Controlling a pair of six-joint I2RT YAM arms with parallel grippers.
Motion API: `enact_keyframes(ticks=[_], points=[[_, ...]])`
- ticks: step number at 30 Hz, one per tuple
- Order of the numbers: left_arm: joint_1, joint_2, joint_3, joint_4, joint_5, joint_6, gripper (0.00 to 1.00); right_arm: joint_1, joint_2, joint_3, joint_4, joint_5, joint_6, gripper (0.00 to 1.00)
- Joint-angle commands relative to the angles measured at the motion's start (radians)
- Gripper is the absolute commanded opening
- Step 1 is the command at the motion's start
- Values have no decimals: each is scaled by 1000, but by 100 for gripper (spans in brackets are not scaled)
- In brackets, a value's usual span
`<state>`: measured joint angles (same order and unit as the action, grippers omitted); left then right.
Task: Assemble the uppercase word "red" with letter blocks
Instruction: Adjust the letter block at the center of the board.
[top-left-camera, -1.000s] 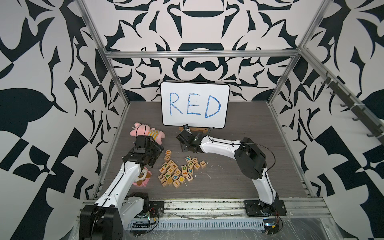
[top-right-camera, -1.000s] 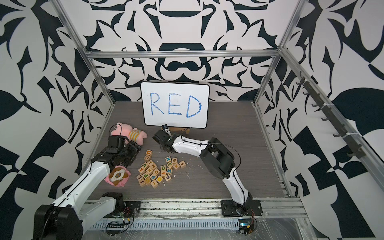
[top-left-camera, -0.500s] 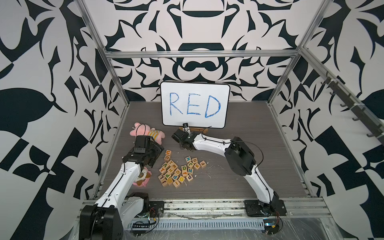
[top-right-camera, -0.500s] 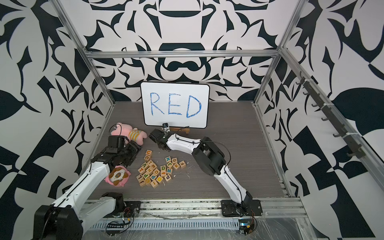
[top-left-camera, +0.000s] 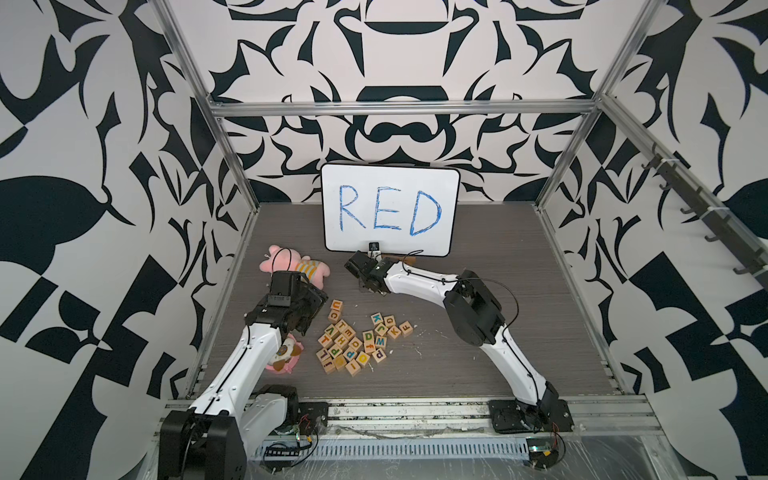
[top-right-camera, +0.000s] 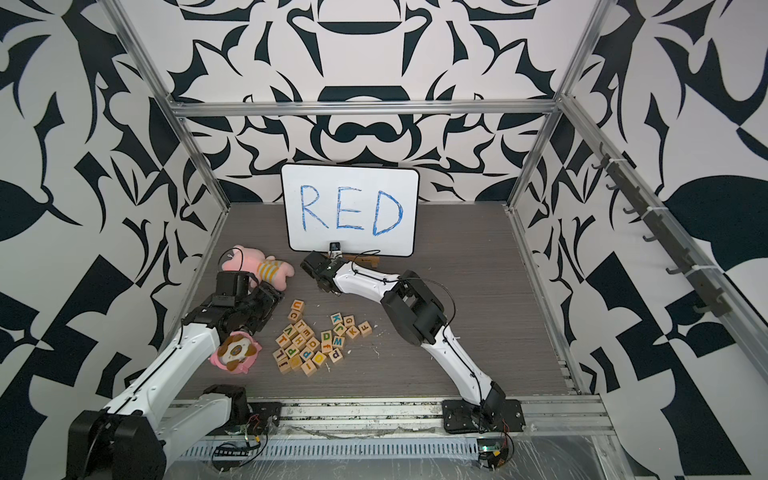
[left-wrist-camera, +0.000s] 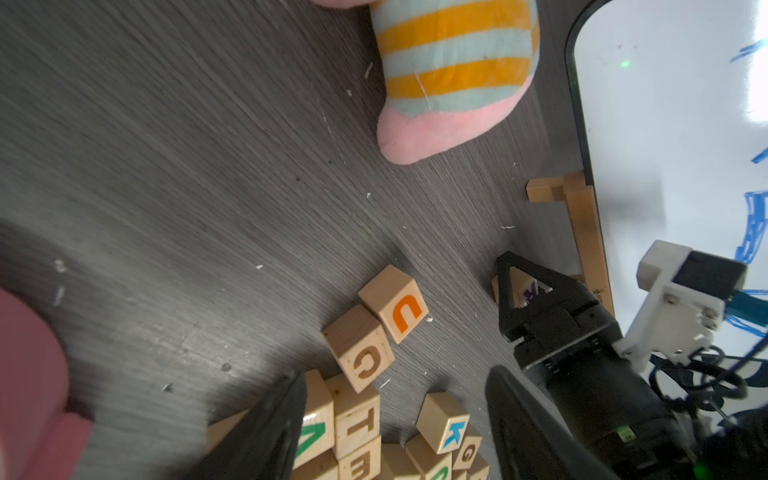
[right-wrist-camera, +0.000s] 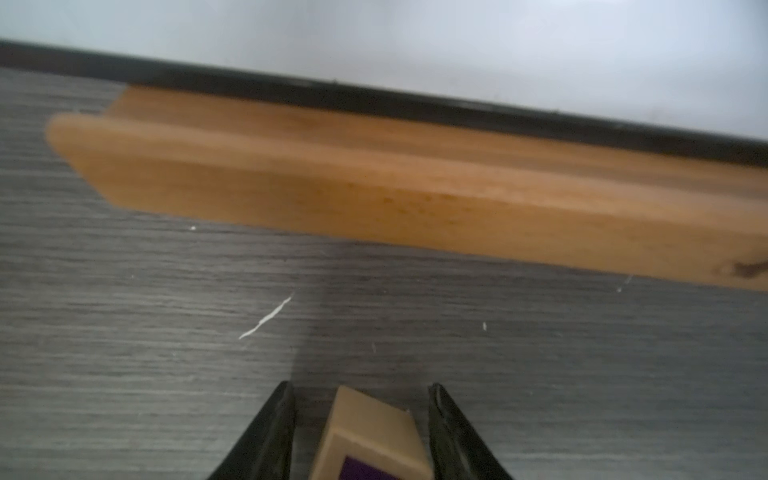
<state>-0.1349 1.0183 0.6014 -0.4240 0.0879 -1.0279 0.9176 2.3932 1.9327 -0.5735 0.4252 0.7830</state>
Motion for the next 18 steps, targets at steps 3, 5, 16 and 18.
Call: enact_keyframes(ticks=[3, 5, 16, 18], points=[[4, -3, -6, -11, 1, 8, 73, 4, -14, 37, -15, 7, 12, 45], [4, -4, -5, -12, 1, 8, 73, 3, -14, 38, -20, 6, 4, 42], [4, -11, -5, -17, -5, 12, 73, 16, -41, 18, -14, -122, -226, 20], [4, -8, -3, -15, -8, 15, 73, 17, -52, -10, 21, -198, -292, 20]])
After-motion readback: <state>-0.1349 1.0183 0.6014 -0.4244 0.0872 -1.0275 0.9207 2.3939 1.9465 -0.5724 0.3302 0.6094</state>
